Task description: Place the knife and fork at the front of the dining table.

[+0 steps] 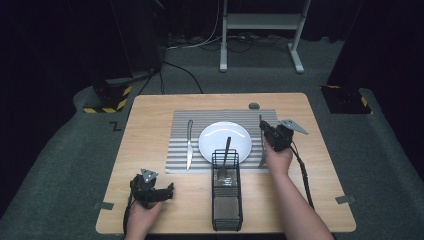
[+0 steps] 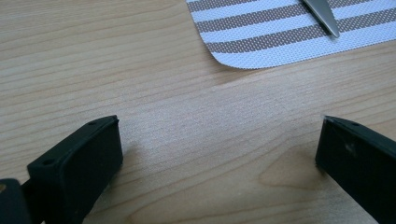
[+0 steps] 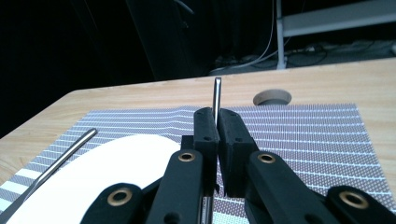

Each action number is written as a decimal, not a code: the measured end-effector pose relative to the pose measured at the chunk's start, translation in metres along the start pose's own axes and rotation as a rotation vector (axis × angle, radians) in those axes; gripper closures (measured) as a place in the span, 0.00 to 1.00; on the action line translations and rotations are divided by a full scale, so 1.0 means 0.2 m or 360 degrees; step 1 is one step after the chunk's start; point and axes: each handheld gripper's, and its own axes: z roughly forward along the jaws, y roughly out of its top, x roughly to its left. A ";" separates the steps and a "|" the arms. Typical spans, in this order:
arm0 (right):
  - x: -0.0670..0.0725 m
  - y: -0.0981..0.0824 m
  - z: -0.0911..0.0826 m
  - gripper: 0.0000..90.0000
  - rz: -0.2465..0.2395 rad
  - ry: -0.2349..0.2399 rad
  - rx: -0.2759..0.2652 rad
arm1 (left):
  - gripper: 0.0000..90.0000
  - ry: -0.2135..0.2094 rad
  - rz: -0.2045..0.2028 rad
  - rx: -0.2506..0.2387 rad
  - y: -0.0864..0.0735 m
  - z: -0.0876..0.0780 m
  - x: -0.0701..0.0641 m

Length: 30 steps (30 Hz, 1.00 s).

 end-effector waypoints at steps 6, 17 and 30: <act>-0.02 -0.02 0.05 0.96 0.0022 -0.0028 0.0036 | 0.01 -0.0002 -0.0001 0.0000 0.00 0.00 0.00; -0.04 -0.04 0.08 0.96 0.0009 -0.0061 0.0096 | 0.01 -0.0003 -0.0001 0.0001 0.00 0.00 0.00; -0.04 -0.05 0.11 0.96 0.0042 -0.0091 0.0134 | 0.01 -0.0002 -0.0005 -0.0001 0.00 0.00 0.00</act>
